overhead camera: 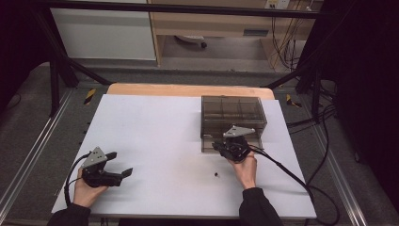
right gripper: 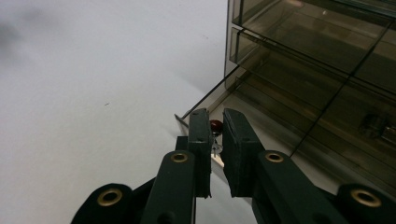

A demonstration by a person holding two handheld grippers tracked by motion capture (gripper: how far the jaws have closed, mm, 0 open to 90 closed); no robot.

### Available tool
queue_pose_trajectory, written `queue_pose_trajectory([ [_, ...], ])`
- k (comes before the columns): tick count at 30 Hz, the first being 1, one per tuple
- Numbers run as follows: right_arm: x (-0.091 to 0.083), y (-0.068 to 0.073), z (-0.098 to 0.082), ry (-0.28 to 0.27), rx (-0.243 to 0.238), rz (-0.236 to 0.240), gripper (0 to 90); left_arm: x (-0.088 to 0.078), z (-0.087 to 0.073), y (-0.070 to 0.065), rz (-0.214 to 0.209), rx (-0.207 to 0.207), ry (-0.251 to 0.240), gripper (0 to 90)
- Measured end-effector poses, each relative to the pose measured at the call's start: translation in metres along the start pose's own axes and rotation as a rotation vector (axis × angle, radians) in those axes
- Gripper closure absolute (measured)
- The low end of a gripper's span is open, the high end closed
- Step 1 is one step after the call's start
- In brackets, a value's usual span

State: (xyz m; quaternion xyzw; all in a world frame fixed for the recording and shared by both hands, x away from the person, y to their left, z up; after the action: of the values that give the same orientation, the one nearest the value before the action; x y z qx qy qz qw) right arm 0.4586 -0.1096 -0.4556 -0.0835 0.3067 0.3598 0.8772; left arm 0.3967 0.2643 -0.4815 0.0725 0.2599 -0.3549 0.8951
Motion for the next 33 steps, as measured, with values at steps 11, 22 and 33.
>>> queue_pose_trajectory([
  [11,0.018,-0.012,0.006,0.017,0.016,-0.026,82.4,0.001,0.0,0.0,0.001,0.0,0.001,5.2],
  [22,0.036,-0.016,-0.001,0.056,0.022,-0.04,82.1,0.001,0.0,0.0,0.002,0.0,0.002,5.2],
  [33,0.042,-0.019,-0.005,0.071,0.027,-0.05,79.2,0.001,0.0,0.0,0.001,0.0,0.001,5.2],
])
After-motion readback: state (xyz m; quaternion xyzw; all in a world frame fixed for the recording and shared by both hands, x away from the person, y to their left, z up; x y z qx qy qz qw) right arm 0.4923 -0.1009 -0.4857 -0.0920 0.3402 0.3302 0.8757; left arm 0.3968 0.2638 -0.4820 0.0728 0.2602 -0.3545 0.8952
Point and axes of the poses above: each handheld gripper's, and its own axes: x roughly forward along the jaws, z roughly out of its top, y roughly to its left, the point moved 7 cm from there along x, roughly forward along the jaws
